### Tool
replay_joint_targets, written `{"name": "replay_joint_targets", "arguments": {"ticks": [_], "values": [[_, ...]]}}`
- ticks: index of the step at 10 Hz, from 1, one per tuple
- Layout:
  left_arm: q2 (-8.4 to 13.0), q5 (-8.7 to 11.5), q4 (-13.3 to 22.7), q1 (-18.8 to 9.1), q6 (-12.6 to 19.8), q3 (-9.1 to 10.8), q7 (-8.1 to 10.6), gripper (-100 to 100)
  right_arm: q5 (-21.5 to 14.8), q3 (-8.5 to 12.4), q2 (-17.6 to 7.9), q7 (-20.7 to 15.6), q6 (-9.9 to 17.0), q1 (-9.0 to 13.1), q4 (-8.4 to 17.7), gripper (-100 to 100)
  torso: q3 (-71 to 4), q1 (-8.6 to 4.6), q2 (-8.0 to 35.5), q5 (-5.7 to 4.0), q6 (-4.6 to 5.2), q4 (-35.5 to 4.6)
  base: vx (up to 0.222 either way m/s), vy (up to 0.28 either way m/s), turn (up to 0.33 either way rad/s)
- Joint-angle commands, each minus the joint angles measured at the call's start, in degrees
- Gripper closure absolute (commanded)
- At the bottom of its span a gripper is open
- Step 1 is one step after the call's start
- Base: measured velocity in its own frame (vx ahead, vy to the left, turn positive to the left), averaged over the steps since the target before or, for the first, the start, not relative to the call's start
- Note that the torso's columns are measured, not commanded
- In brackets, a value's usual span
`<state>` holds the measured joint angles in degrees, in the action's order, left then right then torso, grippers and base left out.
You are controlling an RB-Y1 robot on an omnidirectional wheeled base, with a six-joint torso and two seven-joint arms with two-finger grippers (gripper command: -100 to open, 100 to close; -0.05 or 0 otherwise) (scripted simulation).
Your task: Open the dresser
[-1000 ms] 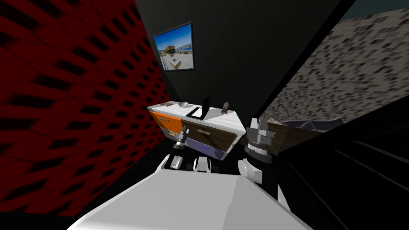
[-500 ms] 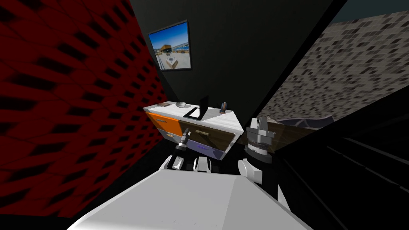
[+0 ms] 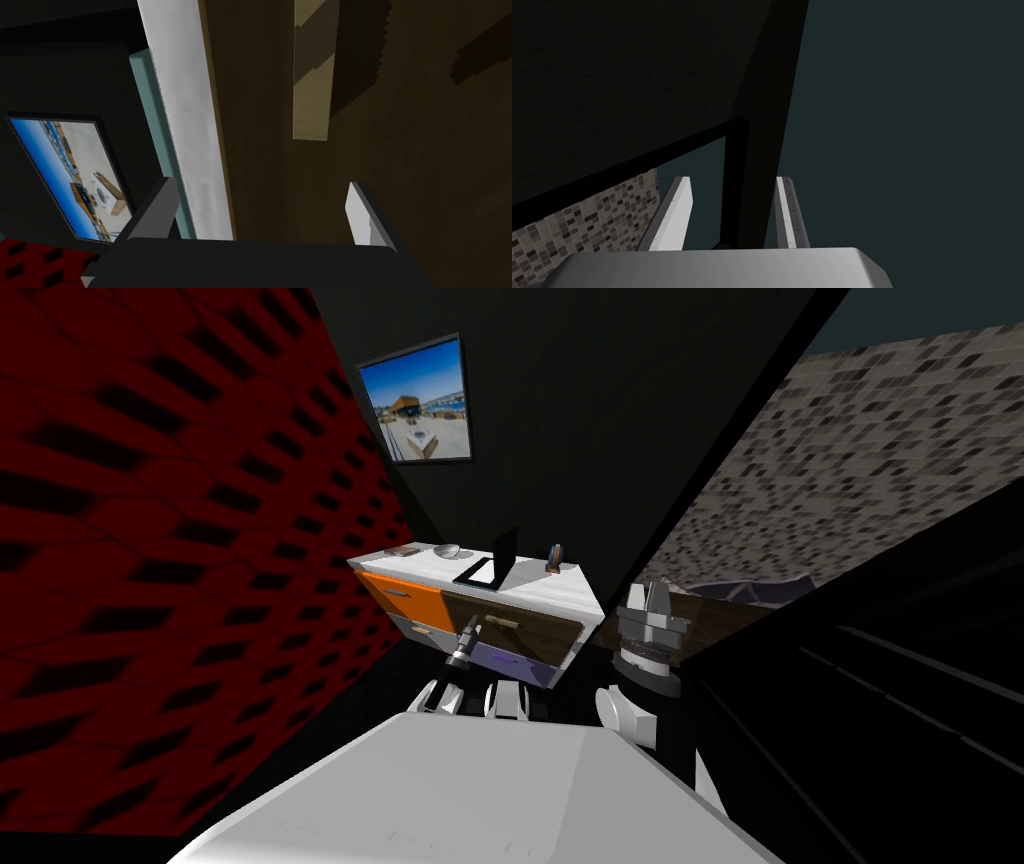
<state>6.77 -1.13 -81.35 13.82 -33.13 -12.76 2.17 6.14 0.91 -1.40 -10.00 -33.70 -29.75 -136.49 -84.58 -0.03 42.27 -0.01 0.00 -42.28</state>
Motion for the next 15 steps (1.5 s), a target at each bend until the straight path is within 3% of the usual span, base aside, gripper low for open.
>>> {"name": "replay_joint_targets", "arguments": {"ticks": [1,3,5,6,11,13,14,15], "values": [[-0.8,-0.4,3.5,-0.9,0.6,-0.65,0.02,-100,0.0,0.0,0.0,0.0,0.0,0.0,0.0,0,0.0,0.03,0.0,0.01,-0.01,0.0,0.019,-0.023,-0.048],[-1.4,-0.5,4.7,-1.2,0.6,-0.87,-0.01,-100,0.0,0.0,0.0,0.0,0.0,0.0,0.0,0,0.0,0.08,0.0,0.02,-0.01,0.0,0.012,-0.011,-0.024],[-3.5,-0.8,7.0,-1.8,0.8,-1.29,-0.08,-100,0.0,0.0,0.0,0.0,0.0,0.0,0.0,0,0.0,0.04,0.0,0.01,0.0,0.0,0.013,-0.01,-0.043],[-2.8,-0.7,6.8,-1.7,0.3,-1.11,-0.08,-100,0.0,0.0,0.0,0.0,0.0,0.0,0.0,0,0.0,0.02,0.0,0.01,0.0,0.0,0.007,-0.006,-0.007],[-2.4,1.7,8.9,-5.3,2.0,5.86,-0.14,-100,0.0,0.0,0.0,0.0,0.0,0.0,0.0,0,0.0,0.03,0.1,0.0,-0.02,0.0,-0.045,-0.018,-0.228],[-2.3,2.3,9.3,-6.2,2.4,7.6,-0.16,-100,0.0,0.0,0.0,0.0,0.0,0.0,0.0,0,0.0,0.06,0.0,0.02,-0.02,0.0,-0.045,-0.018,-0.172],[-2.7,2.0,8.9,-6.0,2.7,6.97,-0.41,-100,0.0,0.0,0.0,0.0,0.0,0.0,0.0,0,0.0,0.04,-0.1,0.01,-0.01,0.0,-0.014,-0.01,-0.024],[-2.4,1.7,8.9,-5.3,2.0,5.86,-0.14,100,0.0,0.0,0.0,0.0,0.0,0.0,0.0,0,-0.1,0.07,-0.1,0.02,-0.03,0.0,0.016,0.011,0.216]]}}
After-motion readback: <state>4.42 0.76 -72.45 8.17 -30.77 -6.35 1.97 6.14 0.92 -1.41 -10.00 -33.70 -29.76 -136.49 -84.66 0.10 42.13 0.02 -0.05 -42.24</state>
